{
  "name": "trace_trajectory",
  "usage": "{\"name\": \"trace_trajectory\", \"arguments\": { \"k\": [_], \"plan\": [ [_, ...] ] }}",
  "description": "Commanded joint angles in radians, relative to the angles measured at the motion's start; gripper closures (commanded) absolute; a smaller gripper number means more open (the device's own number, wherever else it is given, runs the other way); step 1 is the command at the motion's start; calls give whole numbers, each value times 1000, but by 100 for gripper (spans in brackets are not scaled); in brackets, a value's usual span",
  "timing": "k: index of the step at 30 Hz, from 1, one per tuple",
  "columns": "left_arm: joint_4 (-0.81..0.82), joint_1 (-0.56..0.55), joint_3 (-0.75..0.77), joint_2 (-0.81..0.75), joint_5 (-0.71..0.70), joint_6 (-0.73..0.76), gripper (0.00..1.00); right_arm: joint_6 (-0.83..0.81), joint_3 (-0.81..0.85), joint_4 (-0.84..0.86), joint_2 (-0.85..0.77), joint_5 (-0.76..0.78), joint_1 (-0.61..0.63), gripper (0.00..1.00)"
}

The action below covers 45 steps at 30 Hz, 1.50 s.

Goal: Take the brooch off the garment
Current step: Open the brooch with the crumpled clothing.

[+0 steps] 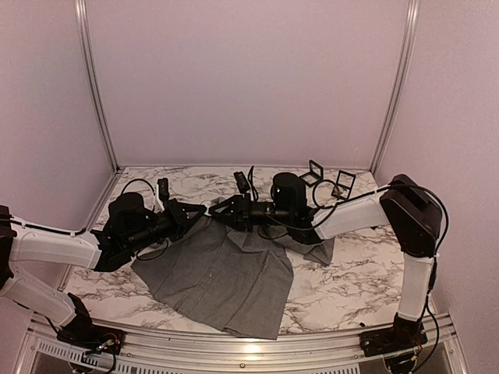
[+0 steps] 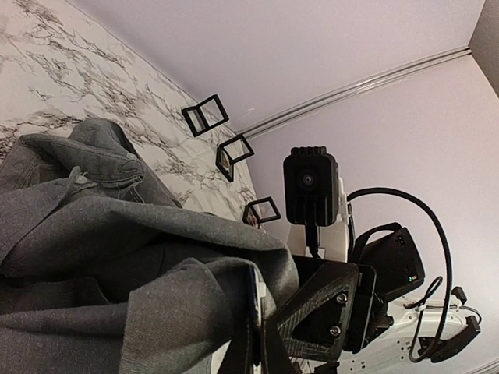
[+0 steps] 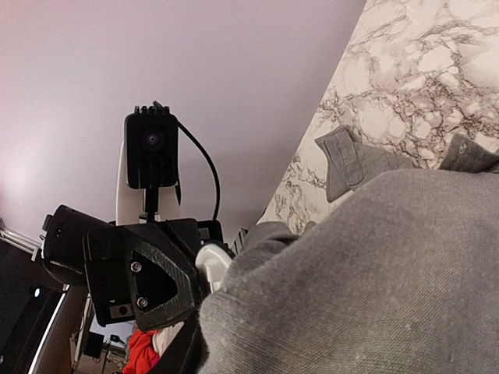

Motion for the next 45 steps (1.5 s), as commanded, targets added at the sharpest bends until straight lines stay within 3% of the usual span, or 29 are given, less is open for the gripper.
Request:
{"name": "trace_trajectory", "arguments": {
  "k": [1,12,27,37,45],
  "plan": [
    [69,-13,-6,-1,1,24,100,58,-11,89,12,10,-17,68],
    [88,-26,-3,6,18,54,100,106,-19,152,22,1,-26,71],
    [78,-41,20,-20,45,193,100,125,-27,179,31,-39,-28,87],
    [42,-45,61,-11,87,278,100,105,-14,147,41,-90,-29,89],
    [62,-44,58,13,92,240,100,60,-12,119,32,-103,-28,87]
  ]
}}
